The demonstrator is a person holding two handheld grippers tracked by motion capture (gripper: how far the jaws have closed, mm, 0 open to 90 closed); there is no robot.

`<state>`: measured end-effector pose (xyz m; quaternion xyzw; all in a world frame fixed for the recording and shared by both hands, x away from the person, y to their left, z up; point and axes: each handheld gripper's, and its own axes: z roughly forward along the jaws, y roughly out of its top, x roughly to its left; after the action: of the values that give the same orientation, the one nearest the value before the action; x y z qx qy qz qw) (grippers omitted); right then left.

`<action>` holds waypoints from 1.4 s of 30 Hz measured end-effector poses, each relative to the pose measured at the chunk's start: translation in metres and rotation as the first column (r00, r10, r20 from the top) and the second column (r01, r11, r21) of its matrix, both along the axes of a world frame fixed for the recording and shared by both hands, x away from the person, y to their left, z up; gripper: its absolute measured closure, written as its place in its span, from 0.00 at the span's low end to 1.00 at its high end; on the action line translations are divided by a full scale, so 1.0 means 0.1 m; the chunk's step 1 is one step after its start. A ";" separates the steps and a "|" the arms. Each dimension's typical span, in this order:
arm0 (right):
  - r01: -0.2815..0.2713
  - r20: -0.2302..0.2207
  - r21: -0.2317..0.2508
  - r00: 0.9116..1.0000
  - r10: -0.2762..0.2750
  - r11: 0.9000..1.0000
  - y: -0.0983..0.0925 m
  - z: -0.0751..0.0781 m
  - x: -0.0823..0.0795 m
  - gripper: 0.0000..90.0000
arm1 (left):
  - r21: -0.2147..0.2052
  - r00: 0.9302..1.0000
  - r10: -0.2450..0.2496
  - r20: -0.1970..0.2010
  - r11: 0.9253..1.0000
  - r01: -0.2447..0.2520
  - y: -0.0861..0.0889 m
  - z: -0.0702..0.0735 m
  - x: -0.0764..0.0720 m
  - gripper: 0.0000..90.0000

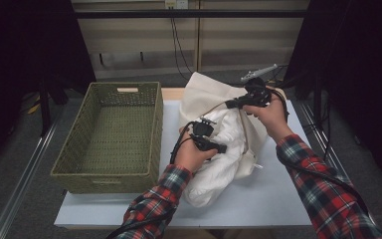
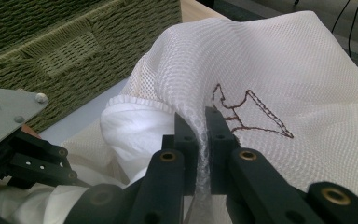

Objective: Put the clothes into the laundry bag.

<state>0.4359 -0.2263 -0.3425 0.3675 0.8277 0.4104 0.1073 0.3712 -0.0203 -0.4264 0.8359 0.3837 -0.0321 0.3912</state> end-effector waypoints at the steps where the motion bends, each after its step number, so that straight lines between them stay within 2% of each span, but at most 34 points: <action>1: -0.004 0.003 -0.002 1.000 0.004 1.000 0.00 0.00 0.00 0.96 | 0.003 1.000 0.007 -0.002 1.000 -0.007 0.00 0.01 0.00 0.70; 5: -0.007 0.006 0.004 1.000 0.007 1.000 0.00 0.00 -0.02 0.96 | -0.011 0.999 0.037 0.003 0.999 -0.037 0.00 0.07 0.02 0.80; 8: -0.006 0.004 0.009 1.000 0.006 1.000 0.01 0.00 -0.03 0.97 | 0.008 0.999 0.027 0.031 1.000 -0.027 -0.01 0.13 0.04 0.81; 10: -0.012 0.005 0.010 1.000 0.012 1.000 0.02 0.00 -0.04 0.97 | 0.016 0.998 0.031 0.055 0.999 -0.032 -0.03 0.16 0.05 0.82; 12: -0.020 0.004 0.009 1.000 0.020 1.000 0.02 0.00 -0.04 0.97 | 0.017 0.997 0.047 0.062 0.999 -0.048 -0.05 0.17 0.07 0.82; 15: -0.022 0.007 0.010 1.000 0.022 1.000 0.02 0.02 -0.05 0.97 | 0.032 0.997 0.048 0.056 0.998 -0.050 -0.08 0.13 0.10 0.82; 17: -0.012 0.011 0.008 1.000 0.012 1.000 0.01 0.05 -0.05 0.97 | 0.018 0.997 0.067 0.045 0.998 -0.068 -0.09 0.10 0.12 0.82; 20: -0.018 0.015 0.013 1.000 0.018 1.000 -0.01 0.08 -0.05 0.97 | 0.008 0.996 0.076 0.052 0.997 -0.076 -0.08 0.11 0.14 0.82; 26: -0.023 0.016 0.016 1.000 0.023 1.000 -0.01 0.06 -0.06 0.97 | -0.001 0.985 0.104 0.137 0.994 -0.105 -0.14 0.24 0.18 0.83; 28: -0.024 0.011 0.019 1.000 0.024 1.000 0.00 0.05 -0.06 0.97 | -0.019 0.981 0.118 0.154 0.993 -0.116 -0.14 0.24 0.21 0.83; 30: -0.028 0.011 0.019 1.000 0.027 0.999 -0.01 0.04 -0.06 0.97 | -0.017 0.983 0.112 0.143 0.994 -0.111 -0.15 0.21 0.23 0.83; 31: -0.025 0.007 0.016 1.000 0.025 1.000 -0.01 0.04 -0.06 0.97 | -0.023 0.988 0.097 0.119 0.995 -0.095 -0.16 0.16 0.24 0.82; 32: -0.024 0.007 0.014 1.000 0.024 1.000 -0.02 0.04 -0.06 0.97 | -0.031 0.990 0.086 0.108 0.996 -0.083 -0.17 0.13 0.25 0.81; 36: -0.014 0.005 0.013 1.000 0.014 1.000 -0.04 0.04 -0.05 0.97 | -0.042 0.992 0.068 0.103 0.997 -0.064 -0.16 0.11 0.23 0.74; 38: -0.007 0.006 0.009 1.000 0.007 1.000 -0.04 0.04 -0.05 0.97 | -0.058 0.992 0.075 0.099 0.996 -0.070 -0.14 0.14 0.22 0.63; 41: -0.016 0.011 0.007 1.000 0.016 1.000 -0.03 0.03 -0.04 0.97 | -0.029 0.988 0.090 0.128 0.996 -0.087 -0.11 0.20 0.18 0.42; 42: -0.011 0.008 0.005 1.000 0.011 1.000 -0.02 0.02 -0.04 0.97 | -0.031 0.986 0.101 0.134 0.995 -0.098 -0.10 0.21 0.16 0.35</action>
<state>0.4323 -0.2284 -0.3401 0.3617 0.8282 0.4144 0.1077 0.3870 -0.0303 -0.4050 0.8110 0.3972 0.0395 0.4277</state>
